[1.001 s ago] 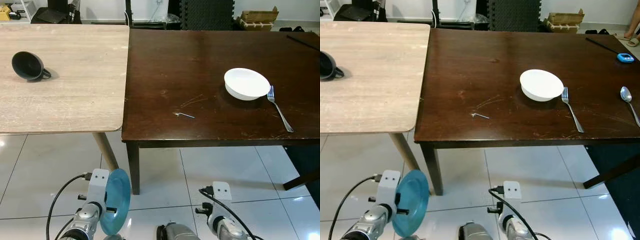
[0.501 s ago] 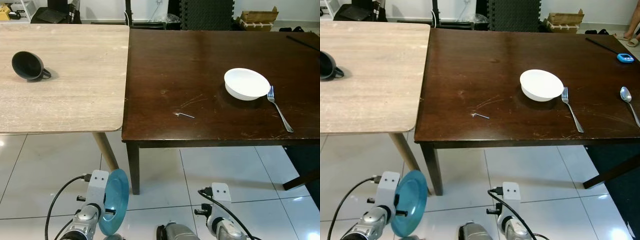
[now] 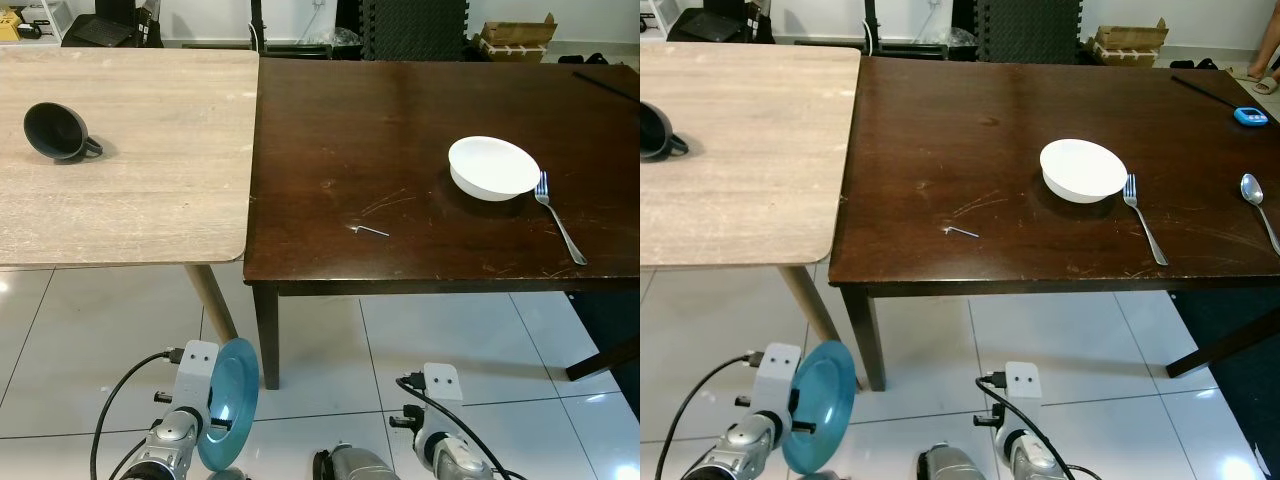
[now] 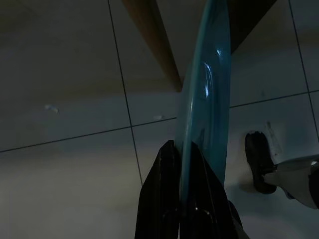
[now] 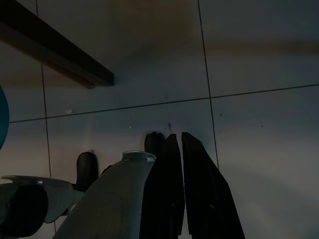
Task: Setting the table
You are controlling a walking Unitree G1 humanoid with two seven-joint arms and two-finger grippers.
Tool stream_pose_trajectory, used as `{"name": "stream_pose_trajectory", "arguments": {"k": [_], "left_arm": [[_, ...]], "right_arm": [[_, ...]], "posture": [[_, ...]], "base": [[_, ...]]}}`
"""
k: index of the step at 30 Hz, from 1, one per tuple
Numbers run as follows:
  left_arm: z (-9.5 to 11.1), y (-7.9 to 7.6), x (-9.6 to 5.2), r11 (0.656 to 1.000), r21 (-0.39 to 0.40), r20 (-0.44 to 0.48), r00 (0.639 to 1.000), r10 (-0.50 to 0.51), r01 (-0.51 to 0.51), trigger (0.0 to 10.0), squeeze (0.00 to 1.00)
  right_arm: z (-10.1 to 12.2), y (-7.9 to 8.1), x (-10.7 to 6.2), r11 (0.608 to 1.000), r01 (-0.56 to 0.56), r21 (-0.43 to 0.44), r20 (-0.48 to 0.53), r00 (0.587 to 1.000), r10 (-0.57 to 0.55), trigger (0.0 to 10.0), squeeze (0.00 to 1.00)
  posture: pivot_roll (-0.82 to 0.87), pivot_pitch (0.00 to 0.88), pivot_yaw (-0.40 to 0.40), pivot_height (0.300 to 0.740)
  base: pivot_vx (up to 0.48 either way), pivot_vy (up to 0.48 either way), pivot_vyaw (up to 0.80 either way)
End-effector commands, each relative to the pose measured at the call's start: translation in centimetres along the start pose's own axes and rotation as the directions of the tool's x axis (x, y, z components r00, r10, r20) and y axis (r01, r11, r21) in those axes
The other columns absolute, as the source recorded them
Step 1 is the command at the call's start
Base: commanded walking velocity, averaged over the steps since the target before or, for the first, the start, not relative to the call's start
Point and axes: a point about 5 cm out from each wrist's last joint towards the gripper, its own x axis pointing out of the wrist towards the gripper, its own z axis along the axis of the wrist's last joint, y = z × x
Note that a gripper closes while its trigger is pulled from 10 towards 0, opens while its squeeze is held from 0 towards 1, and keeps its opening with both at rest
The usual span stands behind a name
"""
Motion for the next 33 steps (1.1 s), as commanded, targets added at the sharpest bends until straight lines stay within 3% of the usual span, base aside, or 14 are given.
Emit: {"name": "stream_pose_trajectory", "arguments": {"k": [1,33], "left_arm": [[-0.78,-0.22,-0.12,1.0,0.003,-0.036,0.999,-0.006,0.006,10.0,0.0],[-0.92,-0.04,-0.18,1.0,-0.013,-0.036,0.999,0.005,-0.006,10.0,0.0]], "right_arm": [[-0.73,-0.33,-0.24,1.0,0.013,0.003,-0.03,0.999,-0.013,10.0,0.0],[-0.97,0.22,-0.2,1.0,-0.008,-0.012,-0.046,0.999,0.007,10.0,0.0]], "posture": [[0.05,0.052,0.005,0.74],[0.07,0.059,-0.005,0.74]], "base": [[0.0,0.0,0.0],[0.0,0.0,0.0]]}}
